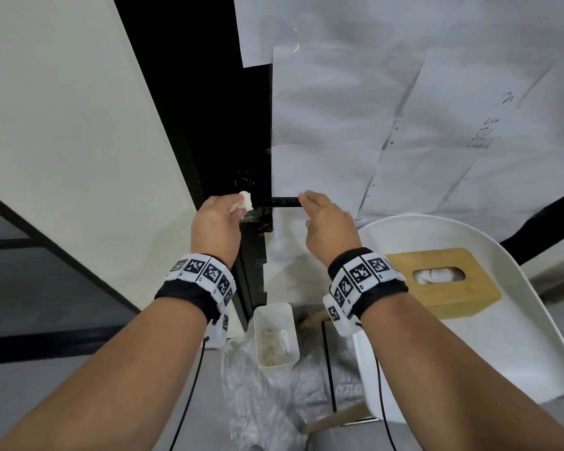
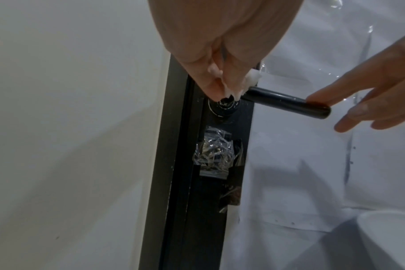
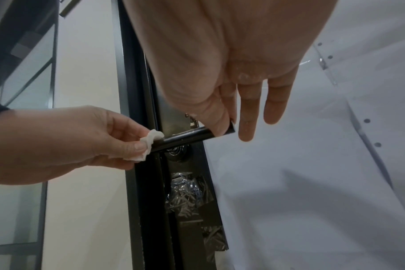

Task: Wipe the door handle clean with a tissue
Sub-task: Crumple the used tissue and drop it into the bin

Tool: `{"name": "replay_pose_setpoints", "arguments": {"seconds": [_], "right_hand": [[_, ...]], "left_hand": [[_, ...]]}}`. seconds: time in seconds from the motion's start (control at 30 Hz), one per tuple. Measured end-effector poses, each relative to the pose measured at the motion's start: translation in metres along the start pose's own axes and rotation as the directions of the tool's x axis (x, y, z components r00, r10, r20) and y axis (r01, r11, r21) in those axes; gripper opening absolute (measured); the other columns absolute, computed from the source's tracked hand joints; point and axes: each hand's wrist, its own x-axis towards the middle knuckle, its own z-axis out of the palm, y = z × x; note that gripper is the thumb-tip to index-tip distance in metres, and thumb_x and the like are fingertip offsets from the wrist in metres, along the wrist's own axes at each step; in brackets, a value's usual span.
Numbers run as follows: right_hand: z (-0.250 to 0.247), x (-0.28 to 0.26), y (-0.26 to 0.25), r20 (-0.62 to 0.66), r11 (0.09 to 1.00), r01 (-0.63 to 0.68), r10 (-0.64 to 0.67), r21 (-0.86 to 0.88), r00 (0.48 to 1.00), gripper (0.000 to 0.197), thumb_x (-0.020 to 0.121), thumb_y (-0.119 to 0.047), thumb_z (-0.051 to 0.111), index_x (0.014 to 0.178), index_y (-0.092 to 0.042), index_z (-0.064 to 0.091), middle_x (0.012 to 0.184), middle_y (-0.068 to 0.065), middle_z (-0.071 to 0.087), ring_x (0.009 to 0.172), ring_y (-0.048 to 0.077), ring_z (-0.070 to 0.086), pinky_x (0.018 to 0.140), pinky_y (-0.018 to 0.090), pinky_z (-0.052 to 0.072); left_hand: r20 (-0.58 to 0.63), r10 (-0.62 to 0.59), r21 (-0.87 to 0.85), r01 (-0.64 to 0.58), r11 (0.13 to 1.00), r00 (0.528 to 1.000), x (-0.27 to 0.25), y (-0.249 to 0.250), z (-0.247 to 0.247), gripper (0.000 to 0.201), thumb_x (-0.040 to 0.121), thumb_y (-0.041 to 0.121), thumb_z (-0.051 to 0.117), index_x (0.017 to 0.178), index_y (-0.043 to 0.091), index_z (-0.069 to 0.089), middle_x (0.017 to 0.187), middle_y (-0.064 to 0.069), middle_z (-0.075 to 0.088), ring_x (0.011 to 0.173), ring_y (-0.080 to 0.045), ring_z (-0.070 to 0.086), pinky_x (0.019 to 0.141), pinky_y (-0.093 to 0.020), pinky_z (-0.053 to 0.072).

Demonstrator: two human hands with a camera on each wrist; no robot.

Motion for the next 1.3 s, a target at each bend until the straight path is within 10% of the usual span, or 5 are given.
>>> {"name": "replay_pose_setpoints", "arguments": {"seconds": [0.33, 0.6, 1.03, 1.3], "right_hand": [[0.015, -0.014, -0.013, -0.012, 0.991, -0.066, 0.068, 0.118, 0.998, 0.054, 0.093, -0.012, 0.046, 0.144, -0.022, 0.033, 0.158, -0.014, 0.014, 0.13, 0.019, 0.045, 0.106, 0.04, 0.042], [0.04, -0.03, -0.023, -0.089, 0.959, 0.122, -0.102, 0.255, 0.991, 0.035, 0.092, -0.012, 0.049, 0.127, -0.012, 0.056, 0.118, 0.007, 0.056, 0.107, 0.024, 0.056, 0.093, 0.037, 0.047], [0.121, -0.051, 0.002, 0.142, 0.869, -0.135, 0.076, 0.476, 0.987, 0.026, 0.086, -0.013, 0.061, 0.112, -0.015, 0.056, 0.103, 0.007, 0.064, 0.084, 0.012, 0.055, 0.076, 0.021, 0.04], [0.179, -0.067, 0.017, 0.21, 0.857, -0.261, 0.183, 0.445, 0.96, 0.023, 0.084, -0.003, 0.058, 0.105, -0.01, 0.058, 0.097, 0.011, 0.06, 0.086, 0.019, 0.056, 0.073, 0.02, 0.039]], "left_hand": [[0.112, 0.001, -0.006, -0.001, 1.0, 0.994, -0.025, -0.023, -0.005, 0.022, 0.087, 0.01, 0.065, 0.107, 0.015, 0.066, 0.102, -0.003, 0.065, 0.087, -0.018, 0.059, 0.074, -0.02, 0.039], [0.174, -0.072, -0.05, 0.082, 0.995, 0.982, -0.042, -0.022, 0.01, 0.019, 0.08, 0.01, 0.072, 0.097, 0.019, 0.067, 0.094, 0.0, 0.066, 0.082, -0.014, 0.061, 0.078, -0.025, 0.05], [0.348, -0.197, -0.114, 0.251, 0.961, 0.916, -0.093, -0.049, 0.064, 0.022, 0.082, 0.001, 0.069, 0.093, 0.019, 0.064, 0.084, 0.006, 0.065, 0.076, -0.003, 0.06, 0.071, -0.013, 0.049], [0.415, -0.269, -0.007, 0.299, 0.954, 0.869, -0.125, -0.09, 0.096, 0.014, 0.079, 0.005, 0.071, 0.089, 0.013, 0.067, 0.089, -0.003, 0.068, 0.082, -0.018, 0.064, 0.08, -0.031, 0.053]]}}
